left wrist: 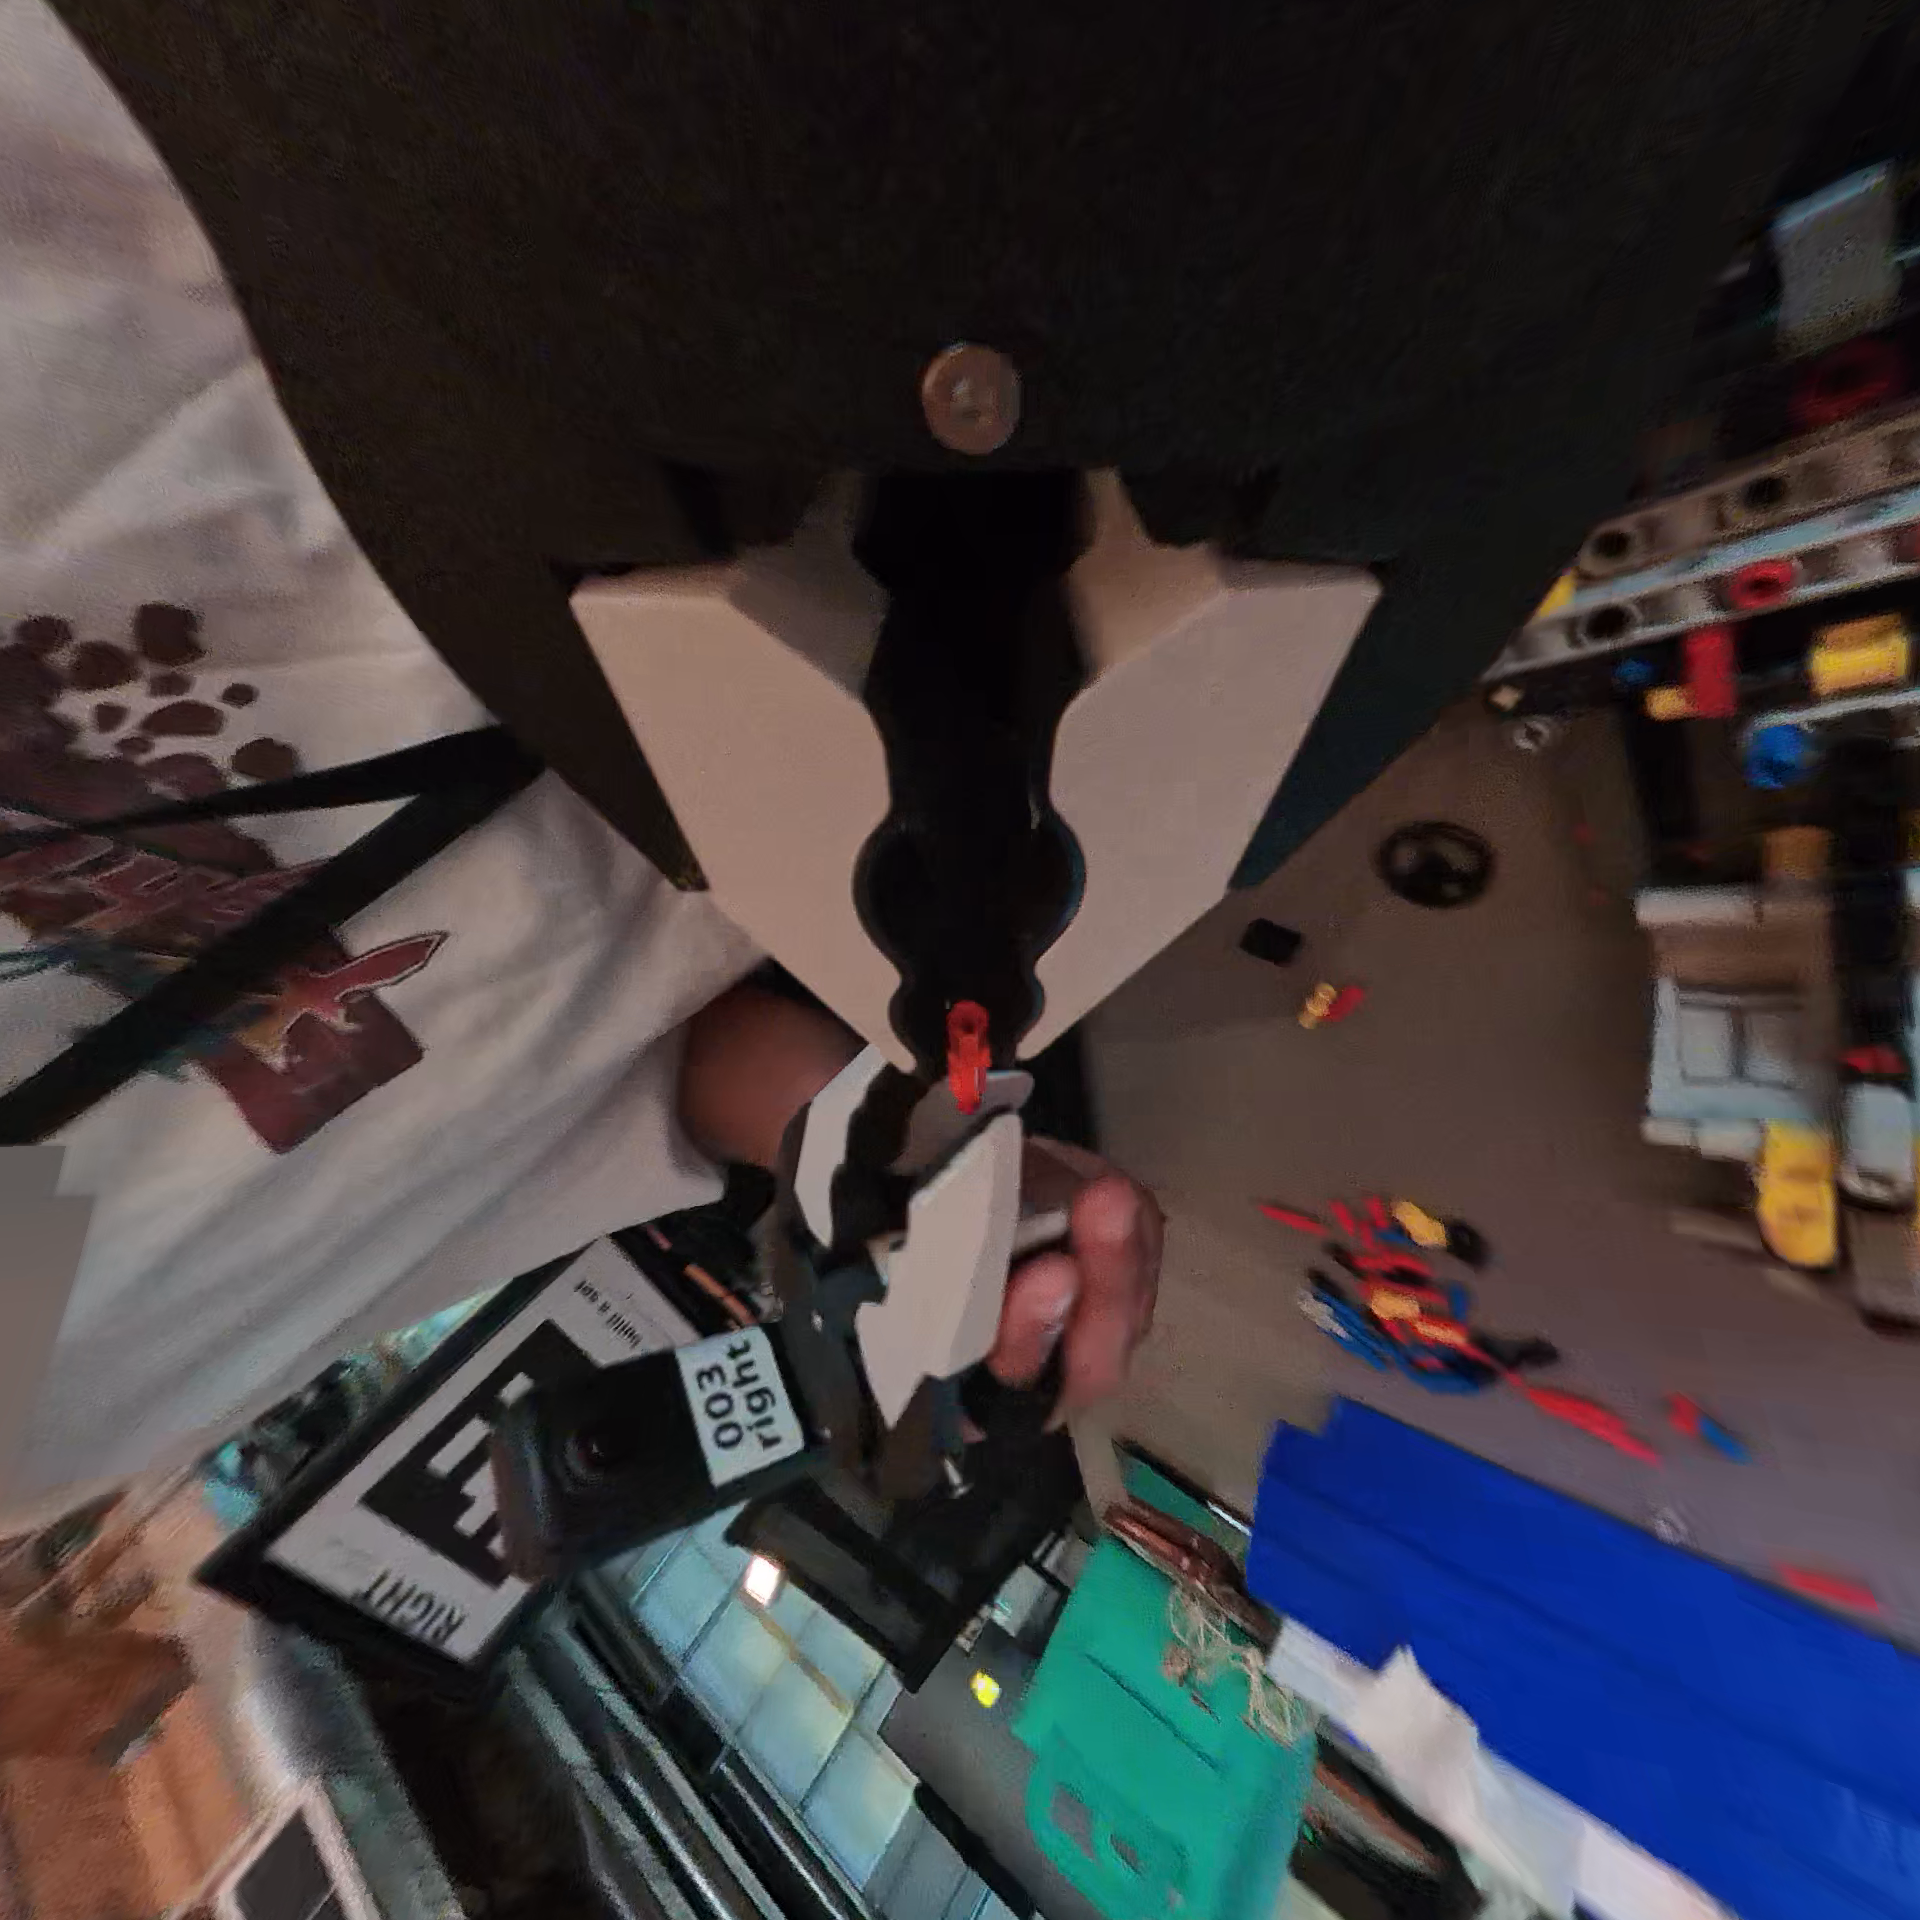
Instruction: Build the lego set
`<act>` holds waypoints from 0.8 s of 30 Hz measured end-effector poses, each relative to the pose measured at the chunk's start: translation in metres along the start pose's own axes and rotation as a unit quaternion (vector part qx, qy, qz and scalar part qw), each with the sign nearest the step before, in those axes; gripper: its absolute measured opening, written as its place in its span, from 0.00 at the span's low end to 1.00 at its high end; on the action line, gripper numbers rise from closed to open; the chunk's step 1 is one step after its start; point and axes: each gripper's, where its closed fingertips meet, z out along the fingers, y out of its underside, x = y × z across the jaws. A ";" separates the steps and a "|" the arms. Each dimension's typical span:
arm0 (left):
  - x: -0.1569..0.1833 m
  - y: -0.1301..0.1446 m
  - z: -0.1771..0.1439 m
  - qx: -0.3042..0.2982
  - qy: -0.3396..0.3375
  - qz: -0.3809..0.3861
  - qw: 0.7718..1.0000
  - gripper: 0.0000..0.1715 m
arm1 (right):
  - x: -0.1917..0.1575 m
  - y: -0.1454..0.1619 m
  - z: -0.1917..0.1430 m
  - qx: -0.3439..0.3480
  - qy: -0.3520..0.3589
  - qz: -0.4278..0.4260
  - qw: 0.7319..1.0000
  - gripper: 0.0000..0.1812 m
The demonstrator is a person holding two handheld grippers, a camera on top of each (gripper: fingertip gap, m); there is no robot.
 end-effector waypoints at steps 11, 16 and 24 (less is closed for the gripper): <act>0.006 0.004 -0.003 -0.016 0.036 -0.051 0.998 0.03 | -0.006 -0.001 0.009 -0.014 0.004 -0.055 0.998 0.04; -0.003 0.008 -0.006 -0.026 0.011 -0.052 0.998 0.07 | -0.007 0.005 0.007 -0.021 0.009 -0.041 0.999 0.03; -0.001 0.008 -0.006 -0.019 0.033 -0.065 0.997 0.03 | -0.008 0.007 0.000 -0.021 0.005 -0.032 0.999 0.03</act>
